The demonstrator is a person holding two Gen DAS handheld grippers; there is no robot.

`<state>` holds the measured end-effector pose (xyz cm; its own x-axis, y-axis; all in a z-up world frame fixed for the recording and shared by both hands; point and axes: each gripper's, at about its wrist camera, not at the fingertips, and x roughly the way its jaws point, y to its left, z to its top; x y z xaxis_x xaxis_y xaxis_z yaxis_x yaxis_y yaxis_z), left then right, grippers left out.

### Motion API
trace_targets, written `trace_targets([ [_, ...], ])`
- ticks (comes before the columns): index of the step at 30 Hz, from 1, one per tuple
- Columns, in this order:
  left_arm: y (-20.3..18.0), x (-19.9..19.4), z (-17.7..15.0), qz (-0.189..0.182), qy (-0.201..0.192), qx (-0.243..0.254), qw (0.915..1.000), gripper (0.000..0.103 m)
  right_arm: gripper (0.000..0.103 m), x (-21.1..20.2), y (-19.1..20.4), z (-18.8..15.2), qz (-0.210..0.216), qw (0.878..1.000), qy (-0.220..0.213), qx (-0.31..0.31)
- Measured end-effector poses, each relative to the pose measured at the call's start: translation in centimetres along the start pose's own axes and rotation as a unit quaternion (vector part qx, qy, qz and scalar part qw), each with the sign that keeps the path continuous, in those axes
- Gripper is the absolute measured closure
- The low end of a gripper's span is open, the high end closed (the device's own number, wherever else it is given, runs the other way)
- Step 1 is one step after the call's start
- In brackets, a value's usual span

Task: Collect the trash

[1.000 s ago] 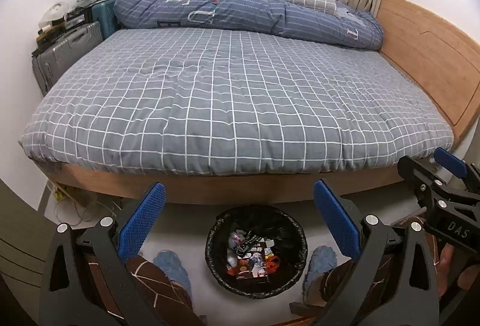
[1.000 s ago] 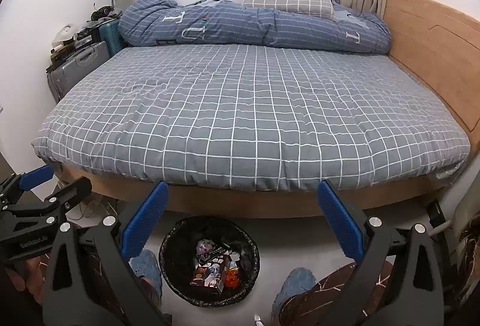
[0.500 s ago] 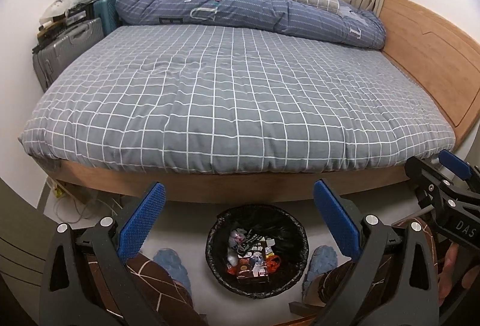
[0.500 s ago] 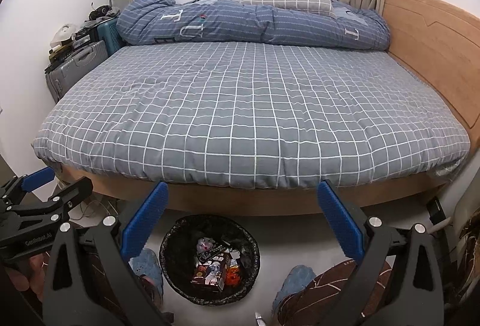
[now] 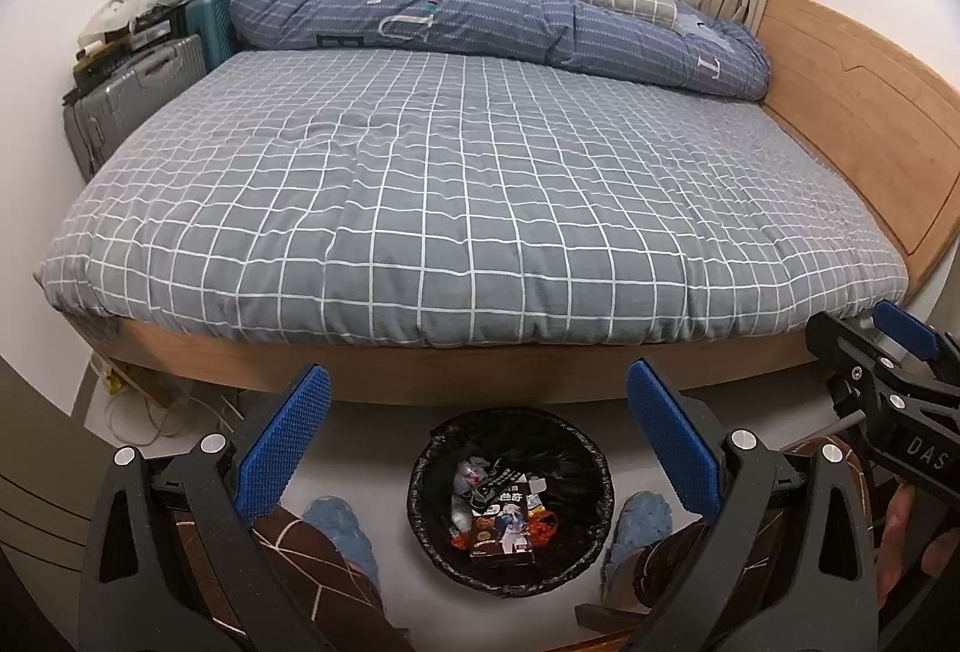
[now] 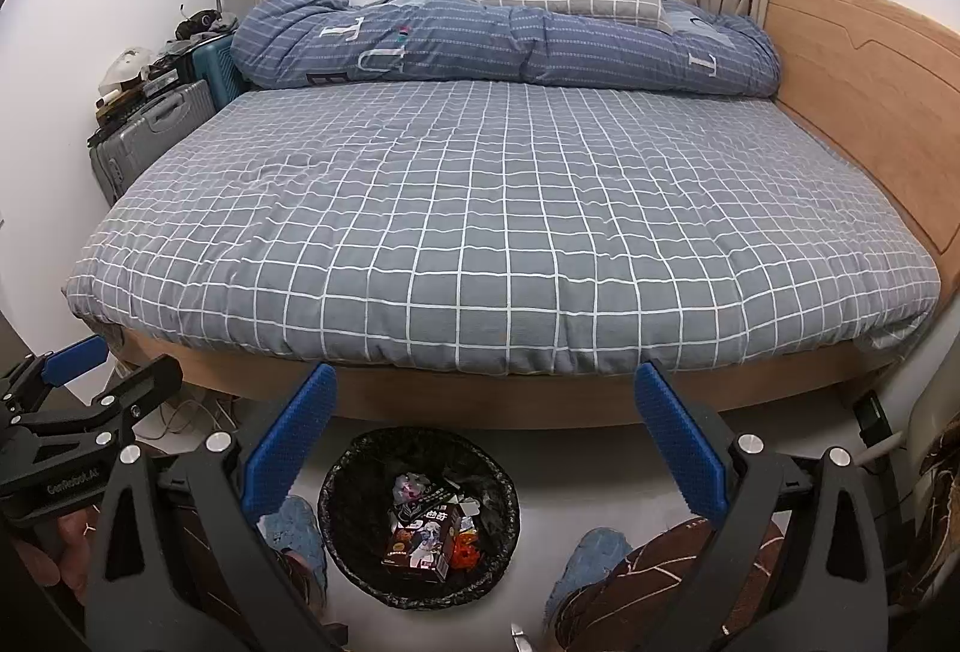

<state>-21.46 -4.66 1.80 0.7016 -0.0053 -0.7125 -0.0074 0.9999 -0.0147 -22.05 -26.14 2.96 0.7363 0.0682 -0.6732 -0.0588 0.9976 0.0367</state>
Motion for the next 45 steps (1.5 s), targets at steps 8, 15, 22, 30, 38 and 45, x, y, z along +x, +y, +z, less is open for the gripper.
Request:
trace_targets([
  [8,-0.27,-0.12,-0.03,0.011,-0.003,0.001,0.9999,0.006,0.008,0.05,-0.06,0.02,0.0,1.0,0.001,0.0],
  [15,-0.21,-0.11,-0.04,0.007,0.001,-0.001,1.0,0.006,0.008,0.12,-0.08,0.01,-0.001,1.0,0.0,0.0],
  [22,-0.07,0.04,-0.01,0.004,0.006,-0.002,1.0,0.006,0.008,0.11,-0.07,0.04,-0.001,1.0,0.001,-0.001],
  [30,-0.25,0.15,-0.08,0.005,0.011,0.001,0.9999,0.006,0.008,0.11,-0.03,0.03,-0.001,1.0,0.001,0.0],
  [38,-0.34,0.11,-0.29,0.009,0.012,0.006,0.9999,0.006,0.008,0.27,-0.12,-0.12,-0.001,1.0,0.001,-0.001],
  [45,-0.12,0.09,-0.12,0.011,0.01,0.002,0.9999,0.007,0.008,0.32,-0.11,-0.19,-0.001,1.0,0.002,-0.001],
])
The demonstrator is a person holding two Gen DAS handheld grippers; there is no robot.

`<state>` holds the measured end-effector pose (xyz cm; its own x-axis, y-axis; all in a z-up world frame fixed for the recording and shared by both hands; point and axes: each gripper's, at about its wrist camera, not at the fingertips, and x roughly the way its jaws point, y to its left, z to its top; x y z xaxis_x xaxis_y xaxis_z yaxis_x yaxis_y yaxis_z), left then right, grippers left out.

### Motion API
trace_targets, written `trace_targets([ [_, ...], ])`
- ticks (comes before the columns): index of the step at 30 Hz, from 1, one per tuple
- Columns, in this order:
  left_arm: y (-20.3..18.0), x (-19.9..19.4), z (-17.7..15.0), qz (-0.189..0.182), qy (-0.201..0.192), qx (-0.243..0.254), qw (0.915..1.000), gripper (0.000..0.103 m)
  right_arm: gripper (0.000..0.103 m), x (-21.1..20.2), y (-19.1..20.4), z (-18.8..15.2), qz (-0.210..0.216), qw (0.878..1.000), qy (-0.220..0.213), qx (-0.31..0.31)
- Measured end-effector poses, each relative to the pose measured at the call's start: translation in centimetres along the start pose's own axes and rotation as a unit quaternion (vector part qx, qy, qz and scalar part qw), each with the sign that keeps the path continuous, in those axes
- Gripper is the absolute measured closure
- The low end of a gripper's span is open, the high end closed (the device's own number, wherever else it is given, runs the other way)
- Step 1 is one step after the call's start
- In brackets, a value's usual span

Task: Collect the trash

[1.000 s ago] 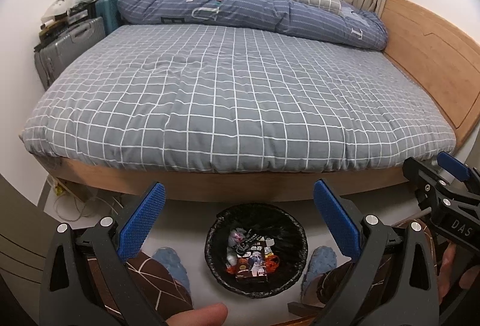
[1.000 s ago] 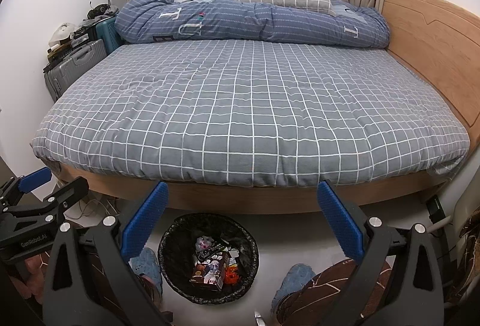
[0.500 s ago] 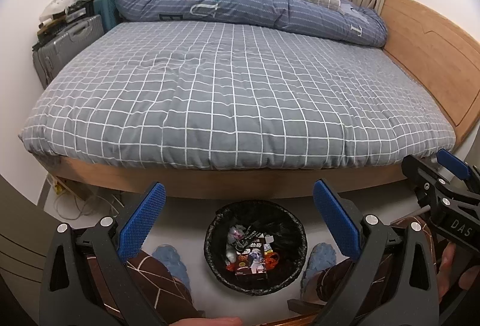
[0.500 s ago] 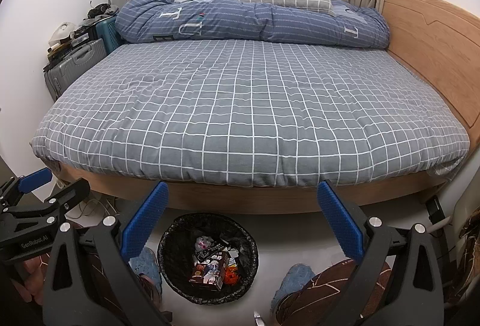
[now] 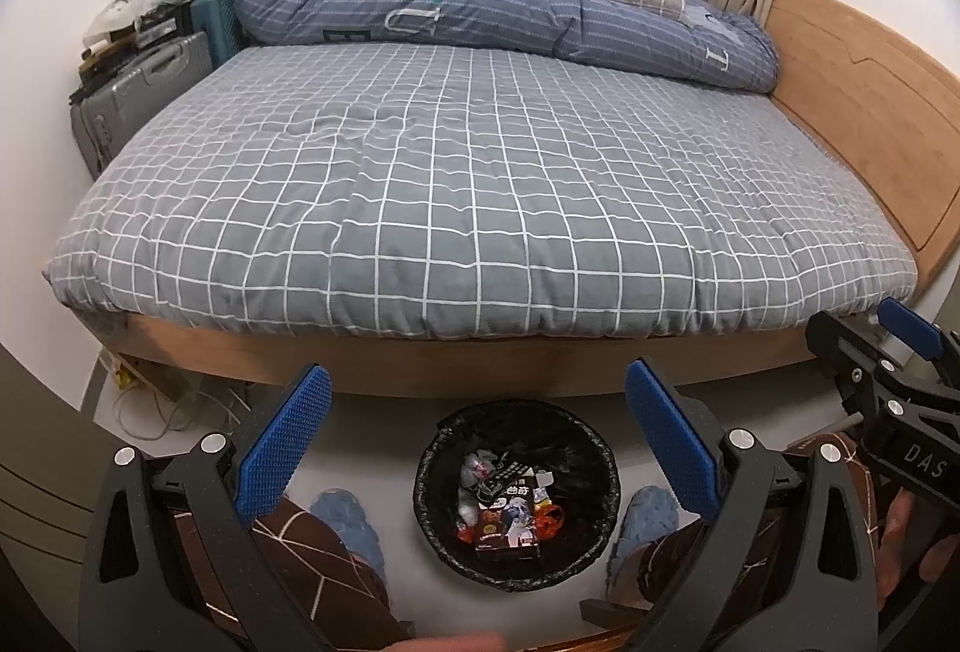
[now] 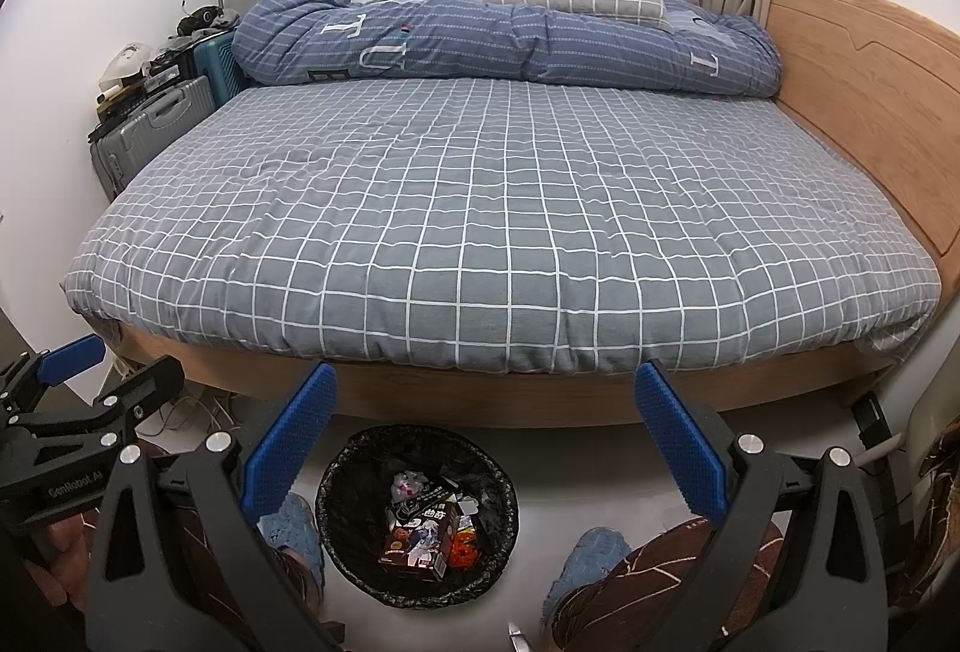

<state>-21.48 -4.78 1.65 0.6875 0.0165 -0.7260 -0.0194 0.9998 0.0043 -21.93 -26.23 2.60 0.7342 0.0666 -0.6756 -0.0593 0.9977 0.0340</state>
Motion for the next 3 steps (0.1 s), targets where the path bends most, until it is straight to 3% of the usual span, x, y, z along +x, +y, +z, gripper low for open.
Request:
trace_targets([
  [3,0.13,-0.06,0.07,0.0,0.0,0.0,1.0,0.007,0.008,-0.04,0.06,0.05,0.0,1.0,0.0,0.0],
])
